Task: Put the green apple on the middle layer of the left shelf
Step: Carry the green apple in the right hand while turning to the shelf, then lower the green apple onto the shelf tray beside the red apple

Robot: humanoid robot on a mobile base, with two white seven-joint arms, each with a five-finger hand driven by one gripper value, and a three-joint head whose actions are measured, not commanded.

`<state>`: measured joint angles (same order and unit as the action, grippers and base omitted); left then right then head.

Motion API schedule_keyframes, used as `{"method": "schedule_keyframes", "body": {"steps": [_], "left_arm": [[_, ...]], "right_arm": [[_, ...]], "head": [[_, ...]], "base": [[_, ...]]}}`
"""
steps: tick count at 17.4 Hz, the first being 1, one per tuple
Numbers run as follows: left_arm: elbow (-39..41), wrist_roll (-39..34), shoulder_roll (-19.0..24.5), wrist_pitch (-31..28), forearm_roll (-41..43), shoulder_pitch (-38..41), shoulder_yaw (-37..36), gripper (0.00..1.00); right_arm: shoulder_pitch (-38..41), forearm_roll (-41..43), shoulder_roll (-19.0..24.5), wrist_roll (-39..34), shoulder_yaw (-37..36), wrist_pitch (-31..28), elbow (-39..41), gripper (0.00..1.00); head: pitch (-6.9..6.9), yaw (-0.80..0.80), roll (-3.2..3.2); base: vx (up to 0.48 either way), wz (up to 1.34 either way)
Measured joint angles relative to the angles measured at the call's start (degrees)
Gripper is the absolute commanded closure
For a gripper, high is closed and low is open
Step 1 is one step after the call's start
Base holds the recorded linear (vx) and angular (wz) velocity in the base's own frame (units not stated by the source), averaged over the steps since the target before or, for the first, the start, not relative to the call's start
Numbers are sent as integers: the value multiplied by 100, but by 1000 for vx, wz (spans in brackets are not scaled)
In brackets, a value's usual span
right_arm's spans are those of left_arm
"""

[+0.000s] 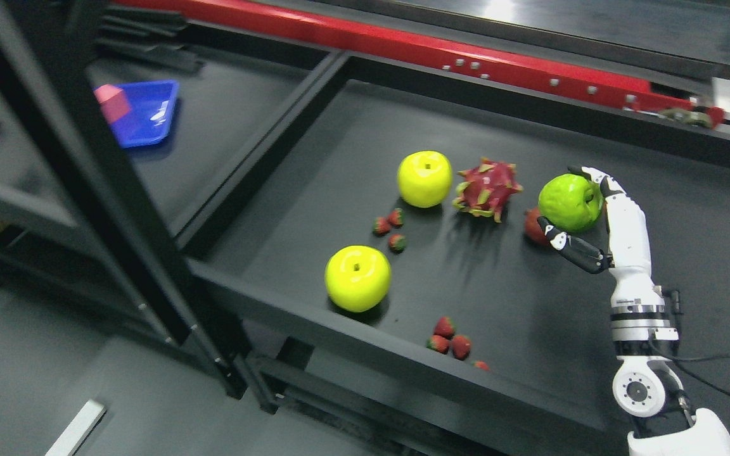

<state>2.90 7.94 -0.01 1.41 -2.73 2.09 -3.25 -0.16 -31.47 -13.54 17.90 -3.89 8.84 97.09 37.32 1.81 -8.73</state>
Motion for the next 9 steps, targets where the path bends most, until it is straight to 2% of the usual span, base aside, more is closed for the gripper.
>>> {"method": "schedule_keyframes", "body": {"steps": [4,6,9], "left_arm": [[0,0,0,2,0,0,0,0],[0,0,0,2,0,1,0,0],[0,1,0,2,0,3,0,0]], "right_arm": [[10,1,-2,-18,0,1,1,100],[12,1,-7,-41,5,6,1,100],[58,1,-17,-144,60,556,4,100]], "head": [[-1,0,0],[-1,0,0],[-2,0,0]], "base": [[179,-897],[129,-443],[102,-296]]}}
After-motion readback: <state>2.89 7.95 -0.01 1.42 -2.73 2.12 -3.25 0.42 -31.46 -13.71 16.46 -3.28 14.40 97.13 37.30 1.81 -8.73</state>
